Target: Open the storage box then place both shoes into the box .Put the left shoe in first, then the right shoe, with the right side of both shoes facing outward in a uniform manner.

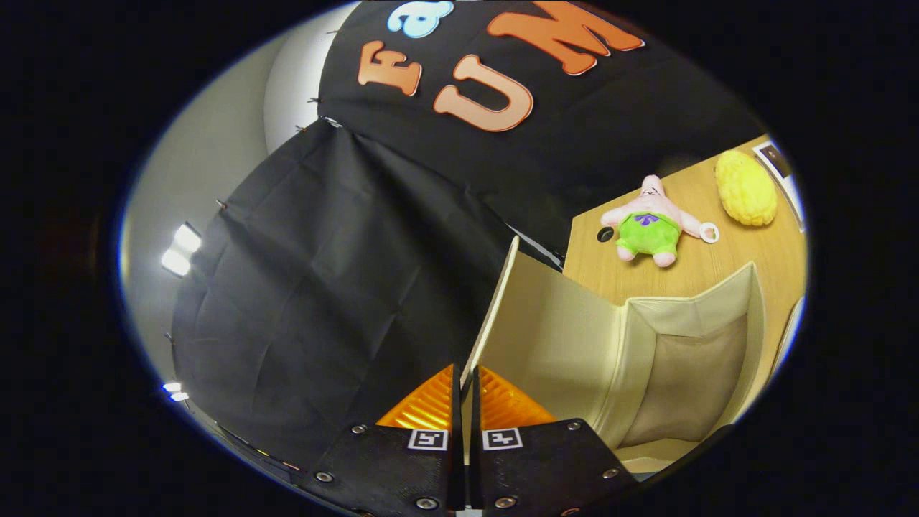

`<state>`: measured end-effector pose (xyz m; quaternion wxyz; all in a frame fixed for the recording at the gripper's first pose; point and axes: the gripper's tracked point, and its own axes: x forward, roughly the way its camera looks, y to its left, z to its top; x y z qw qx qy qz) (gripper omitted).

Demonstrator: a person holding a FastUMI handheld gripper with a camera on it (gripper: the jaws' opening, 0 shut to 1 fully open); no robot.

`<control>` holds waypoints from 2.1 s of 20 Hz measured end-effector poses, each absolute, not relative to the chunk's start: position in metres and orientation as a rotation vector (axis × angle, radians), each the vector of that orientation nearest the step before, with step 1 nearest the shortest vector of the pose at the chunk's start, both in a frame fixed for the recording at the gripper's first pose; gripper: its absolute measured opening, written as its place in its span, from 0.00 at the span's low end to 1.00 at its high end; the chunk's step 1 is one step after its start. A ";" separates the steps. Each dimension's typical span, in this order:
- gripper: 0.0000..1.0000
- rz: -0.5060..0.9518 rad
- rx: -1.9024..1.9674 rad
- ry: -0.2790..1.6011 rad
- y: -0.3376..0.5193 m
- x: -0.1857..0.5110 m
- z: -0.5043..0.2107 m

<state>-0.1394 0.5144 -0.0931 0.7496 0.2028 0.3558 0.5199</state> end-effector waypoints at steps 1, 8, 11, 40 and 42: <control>0.03 1.136 0.415 0.779 0.525 -0.145 -0.097; 0.23 1.137 0.262 0.773 0.555 -0.177 -0.106; 0.49 1.106 0.235 0.729 0.553 -0.161 -0.117; 0.98 0.238 0.057 0.507 0.168 0.003 -0.218; 0.99 0.209 0.034 0.528 0.155 0.005 -0.234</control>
